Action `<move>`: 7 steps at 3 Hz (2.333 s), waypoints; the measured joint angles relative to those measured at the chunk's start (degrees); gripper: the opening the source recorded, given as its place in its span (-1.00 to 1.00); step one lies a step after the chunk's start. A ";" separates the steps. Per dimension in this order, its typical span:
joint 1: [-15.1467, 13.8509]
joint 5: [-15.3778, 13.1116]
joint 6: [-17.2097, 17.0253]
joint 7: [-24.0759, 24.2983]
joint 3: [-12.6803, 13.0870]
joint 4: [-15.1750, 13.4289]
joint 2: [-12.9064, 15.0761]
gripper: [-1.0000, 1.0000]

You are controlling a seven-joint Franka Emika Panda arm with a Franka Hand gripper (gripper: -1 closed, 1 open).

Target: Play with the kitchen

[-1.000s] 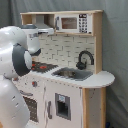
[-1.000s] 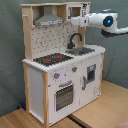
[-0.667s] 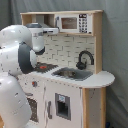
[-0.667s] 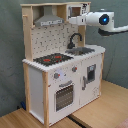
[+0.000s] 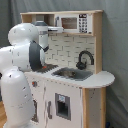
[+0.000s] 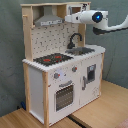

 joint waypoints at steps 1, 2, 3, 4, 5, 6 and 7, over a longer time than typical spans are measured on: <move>0.37 0.00 -2.56 -0.74 2.09 3.48 3.19 1.00; 0.72 0.69 -7.34 -0.74 6.07 3.28 2.39 1.00; 0.73 3.35 -11.86 -0.37 8.74 1.44 0.32 1.00; 0.74 5.55 -14.94 2.78 9.84 -2.18 -1.84 1.00; 0.75 7.30 -17.64 7.76 10.62 -6.24 -3.90 1.00; 0.76 9.02 -19.80 11.97 11.11 -9.23 -5.57 1.00; 0.77 12.15 -22.78 16.84 11.65 -12.05 -7.75 1.00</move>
